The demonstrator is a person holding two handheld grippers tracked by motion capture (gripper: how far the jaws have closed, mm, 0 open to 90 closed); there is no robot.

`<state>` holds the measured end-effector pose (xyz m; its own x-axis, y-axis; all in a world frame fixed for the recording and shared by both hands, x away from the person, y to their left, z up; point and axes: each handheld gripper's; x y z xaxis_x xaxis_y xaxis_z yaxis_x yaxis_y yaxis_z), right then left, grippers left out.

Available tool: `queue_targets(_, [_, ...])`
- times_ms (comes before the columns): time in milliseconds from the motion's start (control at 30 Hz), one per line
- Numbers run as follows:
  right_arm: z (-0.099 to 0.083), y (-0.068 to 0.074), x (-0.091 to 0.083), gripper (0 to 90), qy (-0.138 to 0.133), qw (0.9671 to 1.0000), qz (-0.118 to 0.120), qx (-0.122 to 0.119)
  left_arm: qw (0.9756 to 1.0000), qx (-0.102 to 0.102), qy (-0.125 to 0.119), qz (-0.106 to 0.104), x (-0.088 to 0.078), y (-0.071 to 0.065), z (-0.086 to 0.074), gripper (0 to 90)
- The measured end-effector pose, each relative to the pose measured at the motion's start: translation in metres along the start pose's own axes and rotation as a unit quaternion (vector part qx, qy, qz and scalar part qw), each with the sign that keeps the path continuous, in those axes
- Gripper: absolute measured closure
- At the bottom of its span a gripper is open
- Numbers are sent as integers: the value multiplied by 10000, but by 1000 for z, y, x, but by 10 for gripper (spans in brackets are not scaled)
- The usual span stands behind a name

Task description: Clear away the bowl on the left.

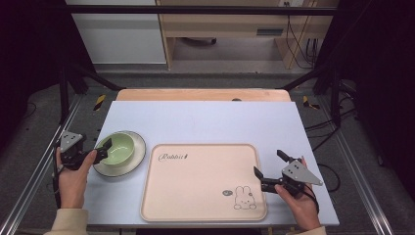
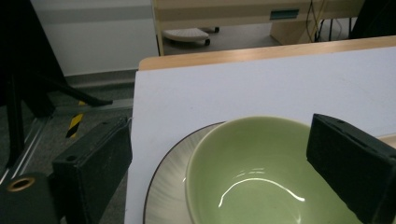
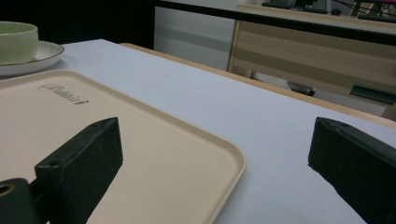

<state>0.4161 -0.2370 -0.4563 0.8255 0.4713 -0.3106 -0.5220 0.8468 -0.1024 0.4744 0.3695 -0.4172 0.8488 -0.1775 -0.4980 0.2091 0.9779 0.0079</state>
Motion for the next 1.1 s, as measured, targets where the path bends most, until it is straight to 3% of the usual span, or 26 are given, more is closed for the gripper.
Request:
queue_targets(100, [0, -1, 0, 33, -9, 10000, 34, 63, 9996, -200, 180, 128, 0, 7, -3, 139])
queue_targets(333, [0, -2, 0, 33, -16, 10000, 12, 82, 9977, -267, 630, -9, 4, 11, -8, 333])
queue_targets(400, [0, -1, 0, 33, -18, 10000, 25, 80, 9970, -255, 728, -48, 5, 10, -9, 437])
queue_targets(600, [0, -3, -1, 39, -52, 9998, 52, 162, 9931, -132, 1166, 16, 9, 5, -11, 483])
queue_targets(767, [0, -2, -1, 39, -26, 9999, 67, 151, 9911, -228, 1311, 47, 14, 6, -14, 524])
queue_targets(1100, [-1, -3, 0, 38, -16, 9998, 73, 185, 9879, -226, 1532, 24, 23, 5, -15, 628])
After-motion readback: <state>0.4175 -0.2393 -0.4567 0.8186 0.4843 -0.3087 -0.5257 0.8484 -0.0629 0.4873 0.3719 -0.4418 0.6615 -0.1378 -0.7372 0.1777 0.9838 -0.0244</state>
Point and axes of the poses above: each handheld gripper's, and its own axes: x roughly forward along the jaws, z roughly out of its top, y roughly to its left, and after that the axes turned 7 degrees about y, right-handed
